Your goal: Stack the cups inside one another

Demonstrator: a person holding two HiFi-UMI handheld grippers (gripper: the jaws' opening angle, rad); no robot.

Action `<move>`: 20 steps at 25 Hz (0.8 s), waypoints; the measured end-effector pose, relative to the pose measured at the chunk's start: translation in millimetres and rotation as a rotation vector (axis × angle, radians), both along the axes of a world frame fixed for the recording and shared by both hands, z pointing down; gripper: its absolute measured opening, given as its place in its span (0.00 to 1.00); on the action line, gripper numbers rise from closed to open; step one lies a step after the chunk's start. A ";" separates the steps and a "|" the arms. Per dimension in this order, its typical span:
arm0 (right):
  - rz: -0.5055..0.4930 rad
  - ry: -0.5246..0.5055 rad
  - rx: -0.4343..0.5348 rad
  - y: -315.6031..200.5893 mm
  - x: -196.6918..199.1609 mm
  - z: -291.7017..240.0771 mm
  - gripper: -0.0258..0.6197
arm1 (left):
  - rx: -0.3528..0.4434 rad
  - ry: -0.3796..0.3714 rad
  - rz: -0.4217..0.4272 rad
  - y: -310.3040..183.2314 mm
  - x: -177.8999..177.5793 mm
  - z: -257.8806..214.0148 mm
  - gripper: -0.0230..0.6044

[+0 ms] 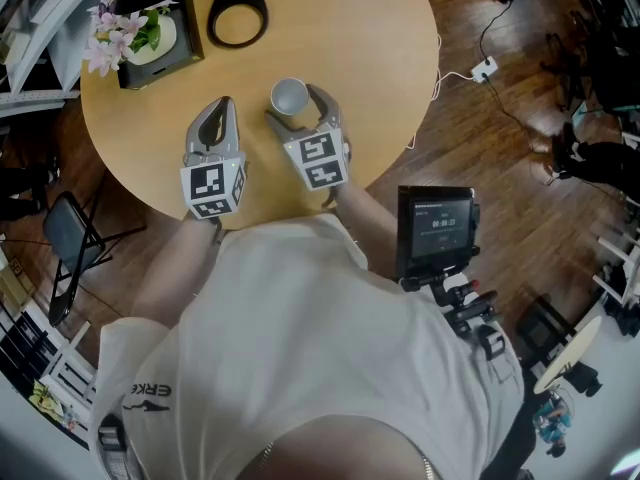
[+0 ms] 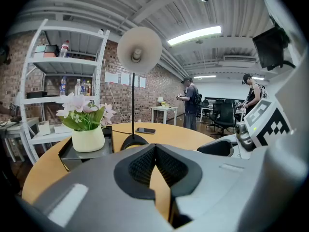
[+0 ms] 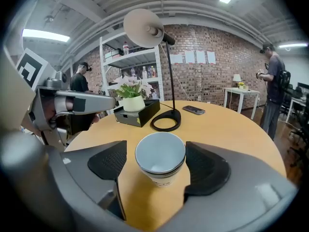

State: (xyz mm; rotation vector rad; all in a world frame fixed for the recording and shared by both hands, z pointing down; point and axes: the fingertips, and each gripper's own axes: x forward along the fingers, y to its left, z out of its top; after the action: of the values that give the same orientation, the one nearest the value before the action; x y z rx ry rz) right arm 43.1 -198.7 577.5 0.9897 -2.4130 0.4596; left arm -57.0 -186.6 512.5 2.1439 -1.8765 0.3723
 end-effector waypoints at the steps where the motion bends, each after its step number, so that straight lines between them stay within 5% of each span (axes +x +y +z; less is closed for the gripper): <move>1: -0.002 0.001 0.000 0.0 -0.2 0.0 0.66 | 0.000 0.001 0.001 -0.5 0.3 0.1 0.04; 20: 0.110 -0.060 0.120 -4.1 24.7 -29.8 0.59 | 0.006 -0.019 0.025 13.4 16.2 -1.6 0.04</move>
State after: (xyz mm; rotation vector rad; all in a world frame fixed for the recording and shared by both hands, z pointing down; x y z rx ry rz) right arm 67.9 -202.7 547.8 1.1801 -2.4728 0.3921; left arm -40.8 -173.2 510.9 2.1771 -1.8643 0.3946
